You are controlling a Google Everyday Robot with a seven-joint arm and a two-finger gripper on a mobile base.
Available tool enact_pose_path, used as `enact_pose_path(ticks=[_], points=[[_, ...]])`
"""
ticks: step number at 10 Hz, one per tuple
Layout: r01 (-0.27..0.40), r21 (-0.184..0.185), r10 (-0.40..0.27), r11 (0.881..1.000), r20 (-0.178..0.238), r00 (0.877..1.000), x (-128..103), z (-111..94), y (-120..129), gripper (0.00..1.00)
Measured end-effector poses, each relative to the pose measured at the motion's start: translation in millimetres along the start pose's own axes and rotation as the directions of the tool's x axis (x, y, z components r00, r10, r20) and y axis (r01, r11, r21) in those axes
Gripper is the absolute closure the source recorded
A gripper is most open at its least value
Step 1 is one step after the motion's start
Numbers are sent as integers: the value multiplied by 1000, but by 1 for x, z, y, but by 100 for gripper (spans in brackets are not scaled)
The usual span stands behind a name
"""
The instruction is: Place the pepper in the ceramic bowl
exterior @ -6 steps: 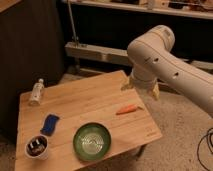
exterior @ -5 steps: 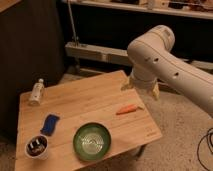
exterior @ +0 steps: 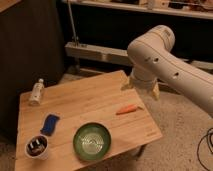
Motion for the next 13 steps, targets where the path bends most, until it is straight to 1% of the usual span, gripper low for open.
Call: enact_pose_path(ticks=[11, 12, 13], points=[[0, 3, 0, 1000, 1, 1000, 1, 0, 0, 20], [-7, 11, 7, 1000, 10, 1000, 1, 1, -1, 20], [-35, 17, 34, 999, 21, 999, 4, 5, 0, 20]])
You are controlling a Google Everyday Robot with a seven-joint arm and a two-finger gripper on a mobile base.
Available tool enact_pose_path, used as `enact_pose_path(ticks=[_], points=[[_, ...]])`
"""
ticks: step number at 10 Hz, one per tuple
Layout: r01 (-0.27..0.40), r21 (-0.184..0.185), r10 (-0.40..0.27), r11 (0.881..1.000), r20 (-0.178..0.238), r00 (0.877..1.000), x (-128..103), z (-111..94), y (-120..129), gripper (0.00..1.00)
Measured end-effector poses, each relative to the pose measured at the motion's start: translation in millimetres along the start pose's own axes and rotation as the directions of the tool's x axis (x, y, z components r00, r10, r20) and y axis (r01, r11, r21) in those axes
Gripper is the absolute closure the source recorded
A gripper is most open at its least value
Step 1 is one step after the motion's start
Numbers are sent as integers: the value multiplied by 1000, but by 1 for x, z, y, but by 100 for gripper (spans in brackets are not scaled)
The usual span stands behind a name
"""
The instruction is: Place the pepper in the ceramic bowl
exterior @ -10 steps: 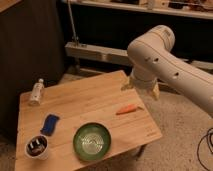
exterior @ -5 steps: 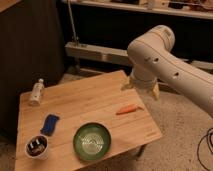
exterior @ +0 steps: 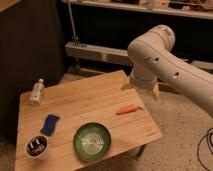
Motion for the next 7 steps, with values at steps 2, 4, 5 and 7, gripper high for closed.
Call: enact_pose_path(ticks=[2, 4, 5, 7], points=[[-81, 22, 80, 996, 50, 996, 4, 23, -3, 20], [-124, 29, 121, 992, 88, 989, 1, 44, -5, 20], [-136, 37, 132, 990, 101, 986, -3, 56, -8, 20], [-173, 57, 165, 983, 130, 978, -13, 85, -15, 20]])
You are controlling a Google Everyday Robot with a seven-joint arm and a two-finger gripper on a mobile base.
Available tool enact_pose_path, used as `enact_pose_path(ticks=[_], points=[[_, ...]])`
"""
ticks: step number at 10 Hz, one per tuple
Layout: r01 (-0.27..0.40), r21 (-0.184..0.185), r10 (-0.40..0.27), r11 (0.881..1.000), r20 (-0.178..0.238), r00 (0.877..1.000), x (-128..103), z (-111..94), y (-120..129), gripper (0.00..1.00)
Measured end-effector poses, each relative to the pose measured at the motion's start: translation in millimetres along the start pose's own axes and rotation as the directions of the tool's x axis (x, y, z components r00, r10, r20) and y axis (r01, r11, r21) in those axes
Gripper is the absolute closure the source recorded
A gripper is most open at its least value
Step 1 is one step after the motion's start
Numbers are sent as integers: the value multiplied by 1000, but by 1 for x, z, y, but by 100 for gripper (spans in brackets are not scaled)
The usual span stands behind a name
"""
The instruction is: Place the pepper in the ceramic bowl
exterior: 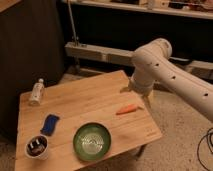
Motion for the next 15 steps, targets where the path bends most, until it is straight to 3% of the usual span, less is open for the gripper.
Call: enact_pose_path(ticks=[2, 4, 6, 7, 11, 12, 13, 15], points=[[-15, 22, 15, 1000, 15, 1000, -8, 39, -1, 20], [-7, 51, 5, 999, 27, 1000, -18, 95, -2, 20], [14, 61, -19, 998, 77, 997, -26, 148, -3, 20], [28, 60, -33, 998, 99, 995, -30, 162, -6, 20], [30, 54, -35, 998, 97, 995, -31, 162, -6, 20], [22, 38, -24, 999, 68, 997, -27, 158, -4, 20], [-1, 22, 1, 1000, 0, 1000, -16, 147, -3, 20], [-37, 15, 38, 999, -50, 998, 2, 130, -9, 20]])
